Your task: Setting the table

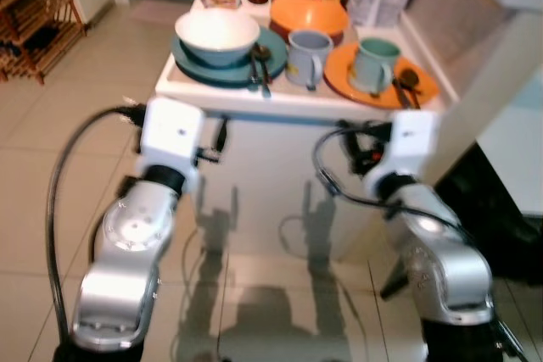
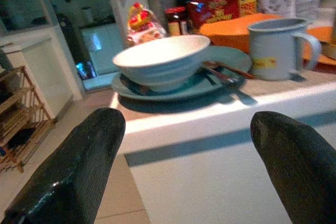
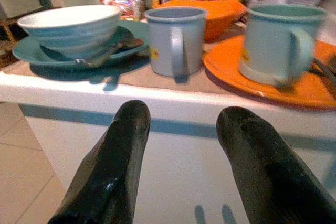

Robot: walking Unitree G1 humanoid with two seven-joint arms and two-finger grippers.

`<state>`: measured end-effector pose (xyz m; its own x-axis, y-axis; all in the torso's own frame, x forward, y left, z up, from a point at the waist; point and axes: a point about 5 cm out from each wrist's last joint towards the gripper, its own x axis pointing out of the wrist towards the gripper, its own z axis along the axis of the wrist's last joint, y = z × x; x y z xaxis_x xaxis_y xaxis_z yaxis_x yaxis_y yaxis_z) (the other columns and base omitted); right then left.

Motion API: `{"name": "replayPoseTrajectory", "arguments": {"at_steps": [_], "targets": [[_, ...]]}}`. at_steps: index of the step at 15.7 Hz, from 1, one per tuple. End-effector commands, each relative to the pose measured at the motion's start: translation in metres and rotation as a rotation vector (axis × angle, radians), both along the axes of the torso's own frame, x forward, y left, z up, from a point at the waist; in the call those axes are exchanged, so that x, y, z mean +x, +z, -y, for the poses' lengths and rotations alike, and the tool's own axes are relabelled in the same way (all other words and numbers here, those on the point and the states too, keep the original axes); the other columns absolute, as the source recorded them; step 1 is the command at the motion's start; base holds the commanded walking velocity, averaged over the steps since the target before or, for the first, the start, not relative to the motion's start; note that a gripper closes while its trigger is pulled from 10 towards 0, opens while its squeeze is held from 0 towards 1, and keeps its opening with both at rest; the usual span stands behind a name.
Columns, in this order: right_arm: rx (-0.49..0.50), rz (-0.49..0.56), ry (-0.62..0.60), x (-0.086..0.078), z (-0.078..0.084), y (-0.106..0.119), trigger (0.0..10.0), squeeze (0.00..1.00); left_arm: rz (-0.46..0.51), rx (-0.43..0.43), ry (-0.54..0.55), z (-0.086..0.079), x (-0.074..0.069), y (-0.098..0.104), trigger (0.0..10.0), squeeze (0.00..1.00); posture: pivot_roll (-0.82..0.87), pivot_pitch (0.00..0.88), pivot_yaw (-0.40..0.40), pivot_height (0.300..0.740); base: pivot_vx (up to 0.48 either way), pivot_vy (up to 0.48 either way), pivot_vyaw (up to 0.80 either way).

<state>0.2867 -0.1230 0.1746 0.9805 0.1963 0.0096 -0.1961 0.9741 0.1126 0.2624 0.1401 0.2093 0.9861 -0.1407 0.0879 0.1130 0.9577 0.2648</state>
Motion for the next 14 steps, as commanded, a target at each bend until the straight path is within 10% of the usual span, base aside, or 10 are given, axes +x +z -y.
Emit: {"name": "replayPoseTrajectory", "arguments": {"at_steps": [1,14], "targets": [[-0.008,-0.006,-0.052,-0.002,0.015,-0.001,10.0,0.00,-0.006,-0.013,-0.071,0.013,-0.002,0.000,10.0,0.00,0.01,0.067,-0.046,0.740,0.379,0.000,0.00],[-0.027,0.175,-0.139,-0.016,0.034,0.022,10.0,0.07,0.005,-0.076,-0.466,0.054,-0.032,0.005,10.0,0.00,0.01,0.071,-0.041,0.740,0.255,0.000,-0.25]]}}
